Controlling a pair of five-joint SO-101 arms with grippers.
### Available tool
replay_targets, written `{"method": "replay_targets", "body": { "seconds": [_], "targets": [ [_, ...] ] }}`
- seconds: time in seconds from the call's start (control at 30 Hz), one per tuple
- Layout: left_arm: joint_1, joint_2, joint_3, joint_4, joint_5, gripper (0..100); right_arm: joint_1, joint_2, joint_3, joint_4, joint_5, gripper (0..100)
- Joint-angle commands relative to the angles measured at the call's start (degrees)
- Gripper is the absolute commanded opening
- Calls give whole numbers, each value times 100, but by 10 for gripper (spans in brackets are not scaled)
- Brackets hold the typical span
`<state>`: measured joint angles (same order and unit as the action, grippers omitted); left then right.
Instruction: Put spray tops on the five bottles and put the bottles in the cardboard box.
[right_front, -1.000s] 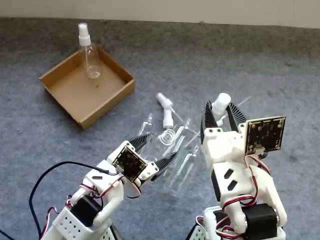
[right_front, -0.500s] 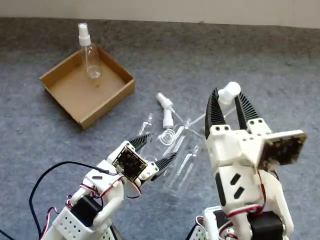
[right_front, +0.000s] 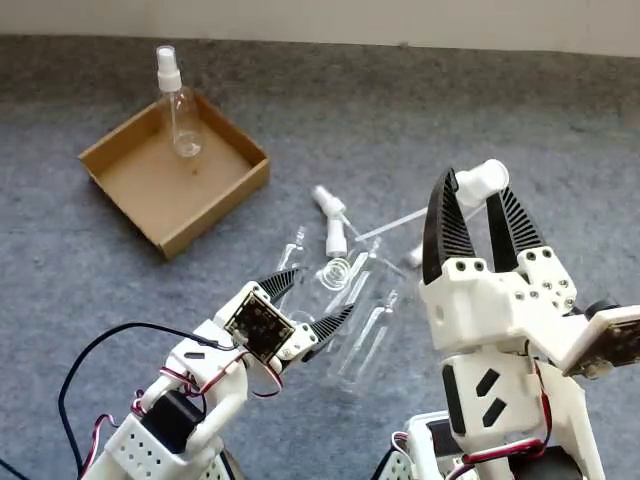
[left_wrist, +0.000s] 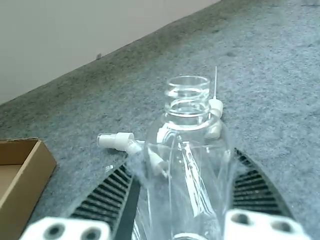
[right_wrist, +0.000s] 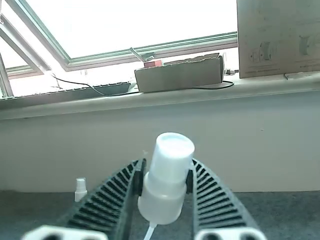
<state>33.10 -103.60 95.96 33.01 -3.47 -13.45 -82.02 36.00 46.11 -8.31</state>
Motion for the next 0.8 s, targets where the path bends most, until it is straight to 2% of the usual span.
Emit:
{"method": "replay_targets", "body": {
  "seconds": [0.0, 0.23, 0.43, 0.57, 0.77],
  "targets": [
    [57, -110, 119, -26, -35, 147, -31, -13, -127, -154, -88, 80],
    [40, -110, 119, -26, -35, 147, -690, -22, 321, -163, -44, 80],
    [40, -110, 119, -26, -44, 147, -708, -22, 541, -163, 18, 80],
    [40, -110, 119, -26, -44, 147, -734, -22, 813, -163, 615, 80],
    [40, -110, 119, -26, -44, 147, -743, -22, 1086, -163, 633, 80]
  ]
}}
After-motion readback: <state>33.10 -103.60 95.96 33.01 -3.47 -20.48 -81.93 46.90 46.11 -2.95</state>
